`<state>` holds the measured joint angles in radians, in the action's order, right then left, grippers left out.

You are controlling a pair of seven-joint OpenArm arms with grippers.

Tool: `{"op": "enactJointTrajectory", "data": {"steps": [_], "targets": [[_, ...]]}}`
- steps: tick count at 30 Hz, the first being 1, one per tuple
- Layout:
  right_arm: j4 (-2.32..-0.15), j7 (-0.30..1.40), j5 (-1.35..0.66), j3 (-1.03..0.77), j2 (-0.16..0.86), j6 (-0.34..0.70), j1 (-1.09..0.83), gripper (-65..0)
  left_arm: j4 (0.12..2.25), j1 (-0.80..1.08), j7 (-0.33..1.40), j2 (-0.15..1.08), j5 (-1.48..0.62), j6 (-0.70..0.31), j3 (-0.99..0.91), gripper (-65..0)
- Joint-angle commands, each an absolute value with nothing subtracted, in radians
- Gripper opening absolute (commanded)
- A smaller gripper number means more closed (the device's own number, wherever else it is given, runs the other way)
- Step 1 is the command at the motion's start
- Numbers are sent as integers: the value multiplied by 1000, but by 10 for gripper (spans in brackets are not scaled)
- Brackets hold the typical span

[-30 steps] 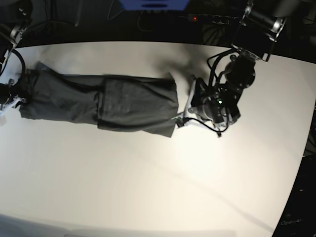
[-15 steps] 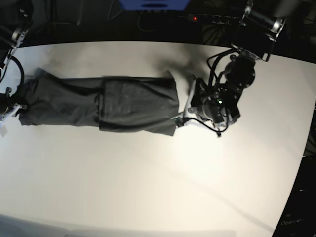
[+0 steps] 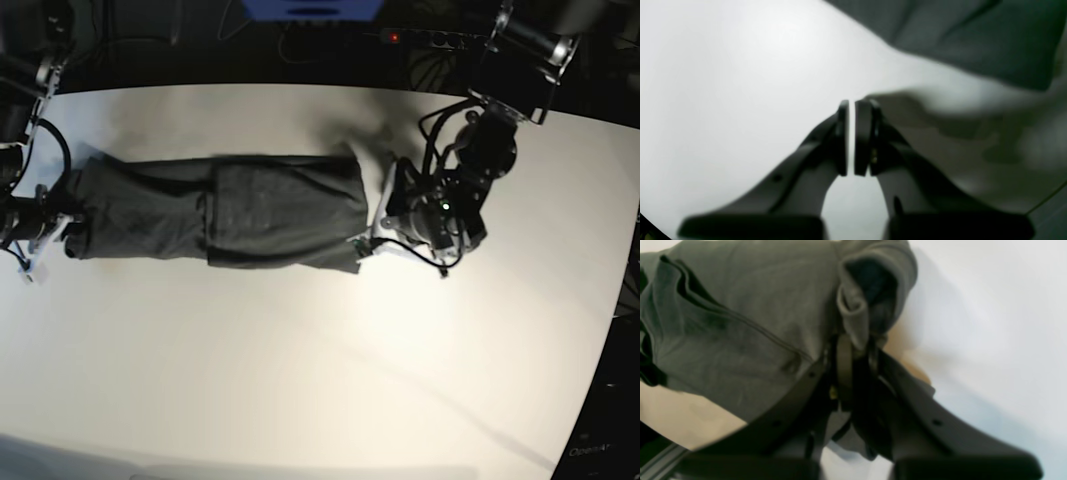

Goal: Fold the T-shirt properly
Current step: 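Lift the strip end with the right gripper and fold it toward the left gripper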

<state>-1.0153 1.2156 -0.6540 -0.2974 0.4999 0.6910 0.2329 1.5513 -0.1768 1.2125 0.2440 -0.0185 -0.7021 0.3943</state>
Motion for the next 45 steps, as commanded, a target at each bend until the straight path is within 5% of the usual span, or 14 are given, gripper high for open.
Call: {"op": "enactJointTrajectory", "data": {"steps": [1, 10, 27, 45], "targets": [[-1047, 1211, -667, -291, 518, 698, 259, -643, 1569, -196, 1205, 245, -19, -698, 387, -619], [-1285, 1260, -665, -278, 495, 698, 225, -643, 1560, -196, 1199, 243, -19, -698, 392, -619], [-1379, 1276, -667, -280, 493, 698, 220, -643, 1492, -188, 1196, 229, 44, -698, 397, -619], [-1698, 1351, -665, -274, 331, 698, 142, -643, 1489, -188, 1185, 189, 81, -698, 397, -619]]}}
